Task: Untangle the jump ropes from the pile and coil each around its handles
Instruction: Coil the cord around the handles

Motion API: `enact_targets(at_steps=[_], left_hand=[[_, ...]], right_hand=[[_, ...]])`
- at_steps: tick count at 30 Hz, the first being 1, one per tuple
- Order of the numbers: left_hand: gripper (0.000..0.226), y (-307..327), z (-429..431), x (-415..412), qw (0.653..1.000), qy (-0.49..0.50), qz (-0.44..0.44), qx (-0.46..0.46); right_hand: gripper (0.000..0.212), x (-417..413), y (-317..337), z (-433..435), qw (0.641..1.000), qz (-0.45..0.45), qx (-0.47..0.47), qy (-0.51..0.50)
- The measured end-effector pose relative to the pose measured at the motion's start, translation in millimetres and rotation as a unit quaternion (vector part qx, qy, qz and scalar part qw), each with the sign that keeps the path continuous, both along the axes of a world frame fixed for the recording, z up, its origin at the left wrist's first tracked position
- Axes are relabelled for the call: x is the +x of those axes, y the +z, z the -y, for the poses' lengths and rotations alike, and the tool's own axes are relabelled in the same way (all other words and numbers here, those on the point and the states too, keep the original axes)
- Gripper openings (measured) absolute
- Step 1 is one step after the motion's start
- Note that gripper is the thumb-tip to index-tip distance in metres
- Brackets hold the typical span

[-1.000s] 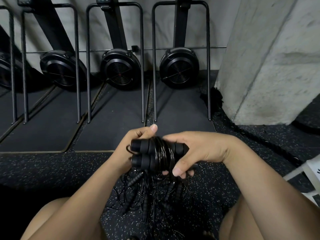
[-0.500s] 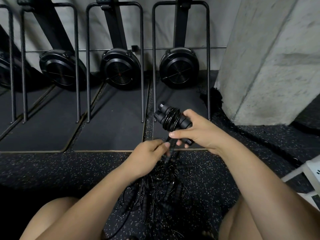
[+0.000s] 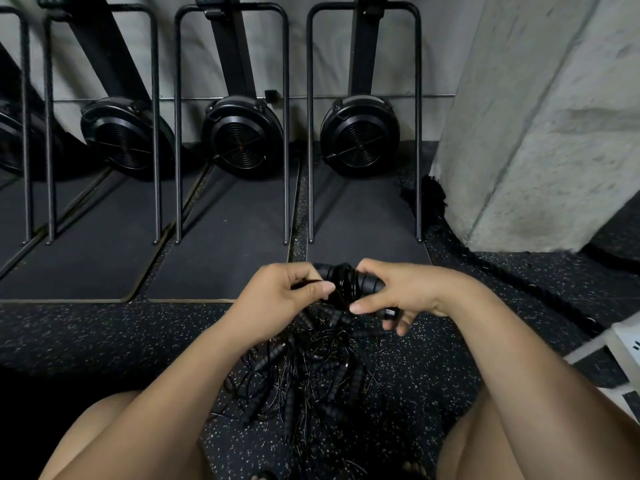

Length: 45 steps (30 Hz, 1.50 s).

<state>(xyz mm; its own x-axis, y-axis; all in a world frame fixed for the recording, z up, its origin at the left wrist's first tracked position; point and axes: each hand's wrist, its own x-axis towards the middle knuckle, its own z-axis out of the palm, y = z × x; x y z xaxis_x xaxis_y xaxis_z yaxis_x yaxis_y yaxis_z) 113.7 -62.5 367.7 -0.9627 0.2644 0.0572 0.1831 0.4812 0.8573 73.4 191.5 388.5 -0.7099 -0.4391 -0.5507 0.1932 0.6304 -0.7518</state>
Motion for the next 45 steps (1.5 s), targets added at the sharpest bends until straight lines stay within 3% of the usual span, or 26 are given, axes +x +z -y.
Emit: enact_targets(at_steps=[8, 10, 15, 22, 26, 31, 38, 45], left_hand=[[0.019, 4.8, 3.8, -3.2, 0.998, 0.002, -0.001, 0.057], [0.022, 5.7, 5.6, -5.0, 0.996, -0.002, 0.017, 0.087], [0.033, 7.4, 20.7, -11.0, 0.989, 0.005, 0.035, 0.145], [0.028, 5.0, 12.2, -13.5, 0.964, 0.048, 0.109, 0.239], [0.04, -11.9, -0.7, -16.0, 0.984, 0.114, 0.074, 0.119], [0.041, -21.7, -9.9, -12.7, 0.993, 0.04, 0.075, 0.08], [0.029, -24.2, -21.1, -1.2, 0.993, -0.009, 0.031, -0.116], [0.021, -11.7, -21.8, 9.0, 0.973, -0.071, -0.018, -0.218]], right_hand=[[0.06, 14.4, 6.0, 19.7, 0.981, 0.042, 0.031, 0.186], [0.056, 19.1, 10.7, 23.1, 0.974, 0.045, 0.01, 0.221], [0.054, 24.6, 32.0, 15.2, 0.976, 0.045, -0.102, 0.186], [0.037, 21.0, 36.4, 9.3, 0.966, 0.008, -0.212, 0.145], [0.048, 15.7, 32.7, 9.9, 0.96, -0.008, -0.276, 0.043], [0.045, 8.9, 23.8, 14.7, 0.955, -0.081, -0.278, -0.058], [0.042, -6.2, 1.9, 18.1, 0.96, -0.221, -0.095, -0.144], [0.042, -11.0, -7.2, 16.1, 0.968, -0.222, 0.062, -0.1]])
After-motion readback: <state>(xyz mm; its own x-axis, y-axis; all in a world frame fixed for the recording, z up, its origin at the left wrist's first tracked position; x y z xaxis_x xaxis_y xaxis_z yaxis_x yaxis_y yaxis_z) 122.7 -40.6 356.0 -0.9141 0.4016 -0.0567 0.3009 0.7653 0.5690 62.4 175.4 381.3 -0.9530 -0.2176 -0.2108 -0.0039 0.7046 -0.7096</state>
